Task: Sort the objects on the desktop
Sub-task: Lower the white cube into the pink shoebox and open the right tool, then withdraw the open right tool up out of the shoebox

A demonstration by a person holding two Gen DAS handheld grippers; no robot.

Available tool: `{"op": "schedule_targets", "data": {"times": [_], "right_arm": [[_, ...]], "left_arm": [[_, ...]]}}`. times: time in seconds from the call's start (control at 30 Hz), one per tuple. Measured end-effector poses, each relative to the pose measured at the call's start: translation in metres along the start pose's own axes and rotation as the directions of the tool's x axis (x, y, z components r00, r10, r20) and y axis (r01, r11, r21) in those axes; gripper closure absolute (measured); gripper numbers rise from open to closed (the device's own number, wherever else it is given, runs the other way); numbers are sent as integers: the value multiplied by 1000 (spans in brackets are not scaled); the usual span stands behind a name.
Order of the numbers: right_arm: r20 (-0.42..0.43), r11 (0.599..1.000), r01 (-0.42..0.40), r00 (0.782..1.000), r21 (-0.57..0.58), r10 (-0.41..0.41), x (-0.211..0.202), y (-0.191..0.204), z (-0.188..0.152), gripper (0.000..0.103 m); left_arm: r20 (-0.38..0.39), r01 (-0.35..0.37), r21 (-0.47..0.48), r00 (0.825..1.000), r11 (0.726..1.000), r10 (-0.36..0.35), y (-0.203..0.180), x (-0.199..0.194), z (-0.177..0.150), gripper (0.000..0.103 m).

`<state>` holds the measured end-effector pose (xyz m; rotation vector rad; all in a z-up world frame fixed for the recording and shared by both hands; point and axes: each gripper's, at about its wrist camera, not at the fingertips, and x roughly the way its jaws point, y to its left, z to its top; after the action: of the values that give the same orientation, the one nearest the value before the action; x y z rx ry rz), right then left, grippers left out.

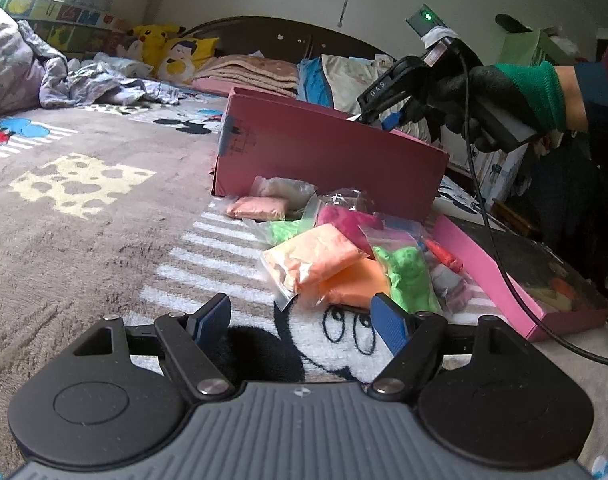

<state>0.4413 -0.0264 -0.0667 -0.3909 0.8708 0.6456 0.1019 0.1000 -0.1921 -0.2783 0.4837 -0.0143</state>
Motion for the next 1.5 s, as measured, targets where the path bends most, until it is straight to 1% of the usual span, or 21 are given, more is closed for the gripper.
{"op": "schedule_targets", "data": {"times": [0.1,0.3,0.63,0.9,0.97,1.03,1.17,1.27,1.5], "right_arm": [[-34,1000,8,999,8,-8,10,-5,1,57],[-75,999,28,997,20,-27,23,-12,5,57],[-155,999,42,987,25,-38,44,-15,6,57],[-159,997,60,986,49,-51,48,-16,8,57],[-153,997,63,987,50,-55,46,-15,8,55],[-133,996,66,989,63,-58,41,-17,9,50],[-101,994,57,994,97,-47,30,-21,8,49],[-74,994,50,996,98,-43,21,-20,5,49],[53,992,15,998,127,-21,-19,-12,-7,50]], "left_arm": [[-4,3,-12,1000,1000,-3,2,0,0,27],[-12,8,-17,1000,1000,-8,2,1,0,27],[-21,13,-24,1000,1000,-13,4,3,0,27],[-26,15,-30,1000,999,-16,6,5,0,27],[-27,14,-29,1000,999,-15,5,4,0,27],[-27,14,-28,1000,1000,-15,5,4,0,27],[-30,14,-27,999,1000,-15,5,5,0,27],[-31,14,-28,999,999,-15,5,5,0,27],[-29,11,-25,999,1000,-12,5,6,0,27]]}}
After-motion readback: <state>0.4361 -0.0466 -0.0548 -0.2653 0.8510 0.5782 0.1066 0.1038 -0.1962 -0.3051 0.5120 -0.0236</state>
